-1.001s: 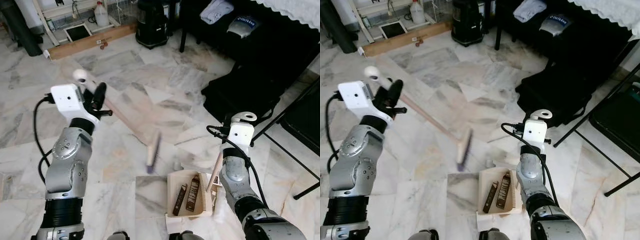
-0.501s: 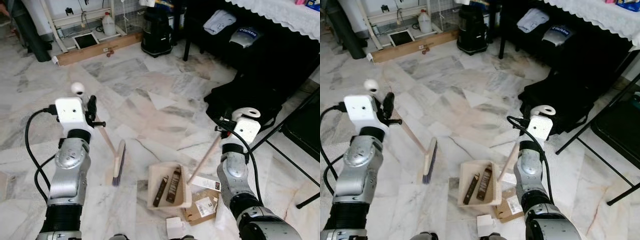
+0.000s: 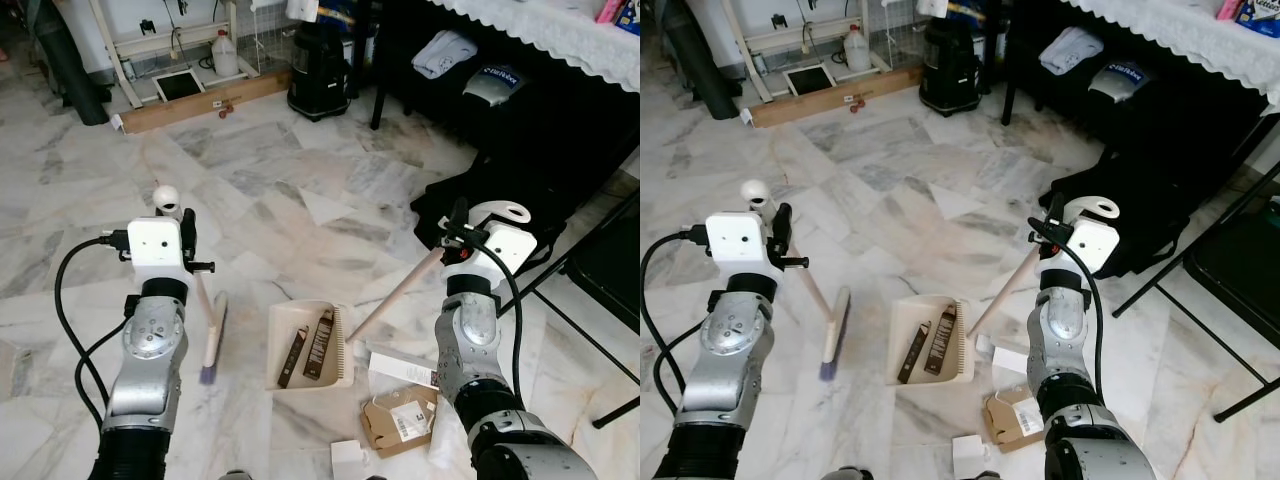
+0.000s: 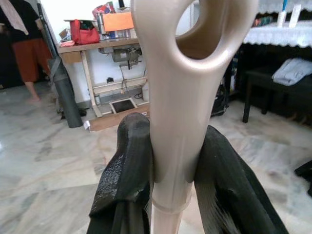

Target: Sweep floor

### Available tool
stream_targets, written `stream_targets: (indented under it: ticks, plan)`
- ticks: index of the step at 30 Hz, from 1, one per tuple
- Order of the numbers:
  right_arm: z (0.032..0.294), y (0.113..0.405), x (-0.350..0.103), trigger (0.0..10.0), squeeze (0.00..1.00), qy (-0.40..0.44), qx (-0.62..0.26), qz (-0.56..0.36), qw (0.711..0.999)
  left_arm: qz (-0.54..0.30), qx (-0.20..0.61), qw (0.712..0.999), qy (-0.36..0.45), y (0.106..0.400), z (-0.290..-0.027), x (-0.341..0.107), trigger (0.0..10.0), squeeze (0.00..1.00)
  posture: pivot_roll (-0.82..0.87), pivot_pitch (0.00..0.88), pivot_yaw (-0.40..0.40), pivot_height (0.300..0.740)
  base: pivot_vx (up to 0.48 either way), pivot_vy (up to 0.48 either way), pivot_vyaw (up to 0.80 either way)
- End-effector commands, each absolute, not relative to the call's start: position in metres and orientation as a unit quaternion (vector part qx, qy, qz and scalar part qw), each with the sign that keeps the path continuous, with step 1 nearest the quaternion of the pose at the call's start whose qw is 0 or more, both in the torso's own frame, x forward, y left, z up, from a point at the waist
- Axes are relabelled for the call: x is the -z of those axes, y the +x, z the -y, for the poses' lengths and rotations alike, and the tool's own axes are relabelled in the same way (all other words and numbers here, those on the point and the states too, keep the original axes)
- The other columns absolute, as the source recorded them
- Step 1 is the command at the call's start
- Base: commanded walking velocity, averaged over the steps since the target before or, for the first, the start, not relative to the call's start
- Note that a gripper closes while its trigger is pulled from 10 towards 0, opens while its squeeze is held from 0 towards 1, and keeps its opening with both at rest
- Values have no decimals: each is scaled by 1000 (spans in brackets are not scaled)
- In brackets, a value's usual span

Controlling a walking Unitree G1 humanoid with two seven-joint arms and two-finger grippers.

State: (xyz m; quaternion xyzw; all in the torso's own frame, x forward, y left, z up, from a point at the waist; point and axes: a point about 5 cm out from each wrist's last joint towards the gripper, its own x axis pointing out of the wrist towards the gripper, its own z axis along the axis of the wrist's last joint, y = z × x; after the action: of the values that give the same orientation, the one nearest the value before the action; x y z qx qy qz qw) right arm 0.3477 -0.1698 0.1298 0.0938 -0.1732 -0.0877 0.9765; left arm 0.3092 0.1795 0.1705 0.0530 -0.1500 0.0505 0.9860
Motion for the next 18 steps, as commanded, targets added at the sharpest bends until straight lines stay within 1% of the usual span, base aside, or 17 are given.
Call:
stream_targets:
  ticks: [1, 4, 6, 8, 9, 10, 11, 18]
  plan:
    - [175, 348, -137, 10000, 0, 107, 97, 192, 971, 175, -35, 982, 62, 310, -170, -178, 10000, 0, 151, 64, -61, 740, 0, 0, 0]
    - [175, 348, -140, 10000, 0, 115, 92, 194, 970, 176, -20, 982, 58, 311, -163, -179, 10000, 0, 151, 57, -60, 740, 0, 0, 0]
    - [173, 350, -143, 10000, 0, 134, 87, 198, 967, 175, 2, 983, 48, 312, -158, -180, 10000, 0, 153, 54, -59, 740, 0, 0, 0]
    - [175, 351, -143, 10000, 0, 170, 98, 196, 961, 175, 9, 984, 41, 312, -157, -181, 10000, 0, 156, 41, -55, 740, 0, 0, 0]
    - [175, 351, -143, 10000, 0, 170, 98, 196, 961, 175, 9, 984, 41, 312, -157, -181, 10000, 0, 156, 41, -55, 740, 0, 0, 0]
    - [176, 353, -142, 10000, 0, 206, 98, 188, 955, 174, 7, 984, 38, 313, -158, -181, 10000, 0, 155, 38, -53, 740, 0, 0, 0]
    - [177, 354, -141, 10000, 0, 222, 99, 181, 953, 172, 6, 984, 38, 314, -159, -181, 10000, 0, 154, 37, -52, 740, 0, 0, 0]
    - [177, 353, -140, 10000, 0, 228, 97, 180, 952, 171, 8, 985, 39, 314, -160, -180, 10000, 0, 152, 27, -48, 740, 0, 0, 0]
